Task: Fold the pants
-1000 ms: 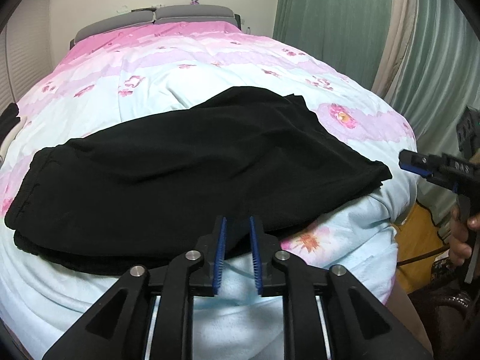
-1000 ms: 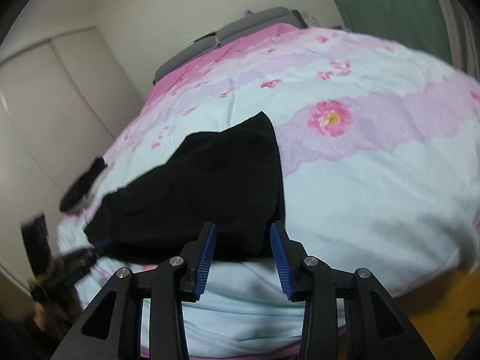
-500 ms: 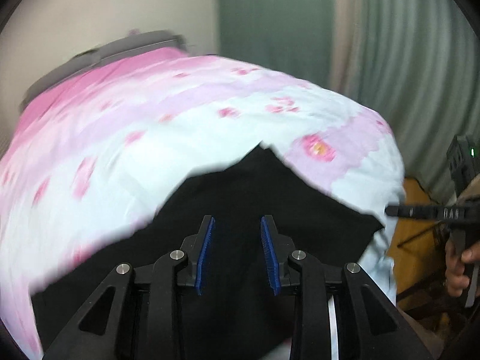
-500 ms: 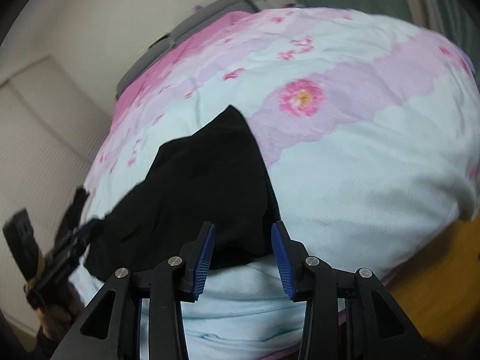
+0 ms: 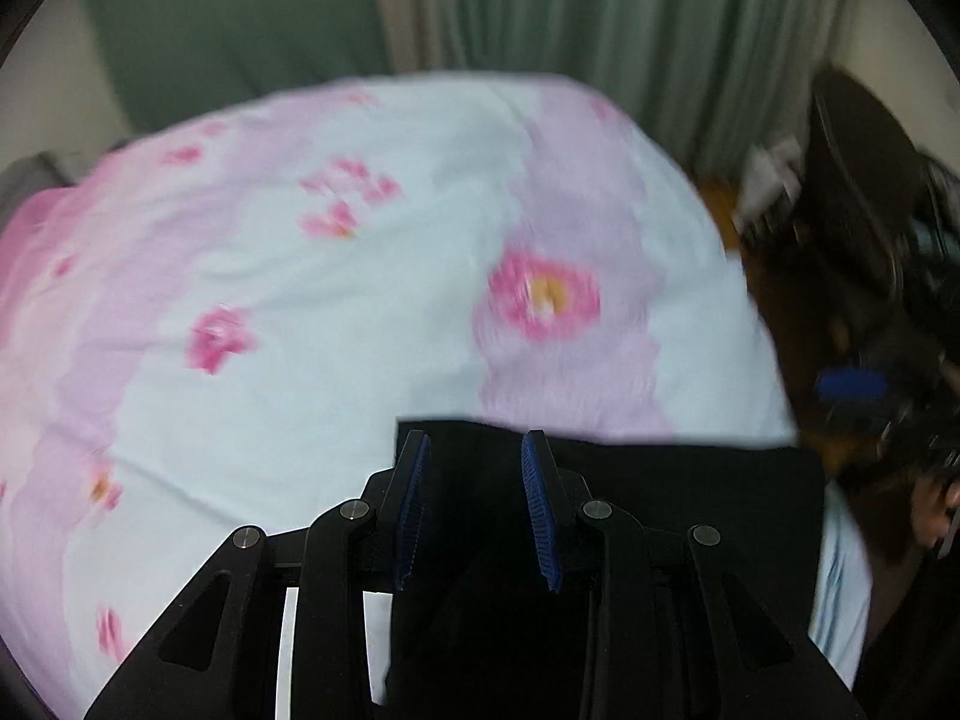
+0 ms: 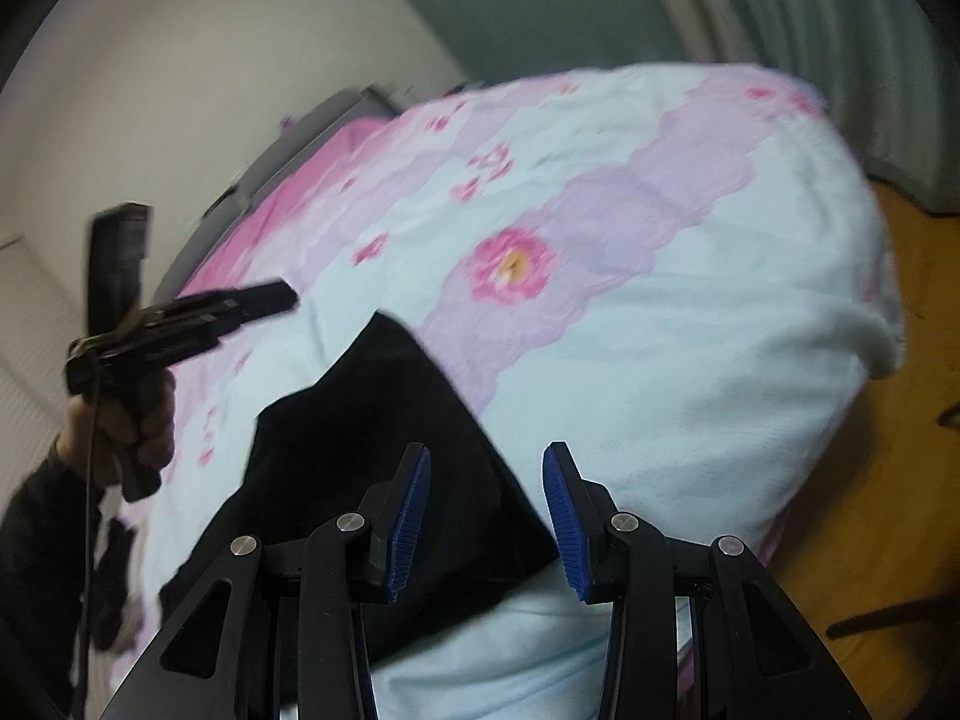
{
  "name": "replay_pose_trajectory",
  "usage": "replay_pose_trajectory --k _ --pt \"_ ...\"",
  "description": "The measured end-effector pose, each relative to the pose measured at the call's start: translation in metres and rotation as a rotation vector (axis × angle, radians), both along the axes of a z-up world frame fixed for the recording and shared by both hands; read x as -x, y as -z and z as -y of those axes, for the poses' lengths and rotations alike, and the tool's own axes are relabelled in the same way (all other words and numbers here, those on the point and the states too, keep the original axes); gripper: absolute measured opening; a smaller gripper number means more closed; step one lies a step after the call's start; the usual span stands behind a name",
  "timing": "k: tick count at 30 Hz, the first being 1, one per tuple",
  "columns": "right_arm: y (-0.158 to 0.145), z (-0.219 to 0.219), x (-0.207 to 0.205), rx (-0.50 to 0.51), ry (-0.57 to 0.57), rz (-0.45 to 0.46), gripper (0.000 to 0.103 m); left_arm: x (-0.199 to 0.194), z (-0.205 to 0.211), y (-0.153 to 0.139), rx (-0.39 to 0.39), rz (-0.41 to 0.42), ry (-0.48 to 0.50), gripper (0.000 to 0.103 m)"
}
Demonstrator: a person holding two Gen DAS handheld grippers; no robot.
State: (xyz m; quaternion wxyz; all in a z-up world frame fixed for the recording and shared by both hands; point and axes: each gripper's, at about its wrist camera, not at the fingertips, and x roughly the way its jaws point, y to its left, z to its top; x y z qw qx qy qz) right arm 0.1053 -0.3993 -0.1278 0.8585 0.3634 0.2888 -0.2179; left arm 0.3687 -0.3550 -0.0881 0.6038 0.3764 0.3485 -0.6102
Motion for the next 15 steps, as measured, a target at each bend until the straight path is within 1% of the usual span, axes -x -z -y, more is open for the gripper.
replay_pose_trajectory --k 1,3,6,10,11,12,15 --pt "0.0 -0.005 0.0 0.018 0.03 -0.008 0.041 0.0 0.001 0.01 -0.032 0.003 0.032 0.032" --pt "0.002 -0.013 -0.001 0.033 0.059 -0.019 0.041 -0.004 0.002 0.025 -0.069 0.01 0.058 0.032" --pt "0.007 -0.023 -0.006 0.037 0.067 -0.029 0.041 -0.014 0.006 0.043 -0.094 -0.013 0.05 0.032" --pt "0.017 -0.025 -0.016 0.041 0.057 -0.089 0.041 -0.021 0.01 0.065 -0.125 -0.039 0.038 0.031" --pt "0.02 -0.024 -0.017 0.035 0.063 -0.104 0.041 -0.02 0.01 0.067 -0.13 -0.037 0.035 0.025" --pt "0.023 -0.022 -0.016 0.027 0.069 -0.113 0.041 -0.019 0.01 0.069 -0.136 -0.038 0.036 0.011" --pt "0.027 -0.02 -0.012 0.015 0.079 -0.11 0.041 -0.016 0.009 0.072 -0.137 -0.022 0.027 0.008"
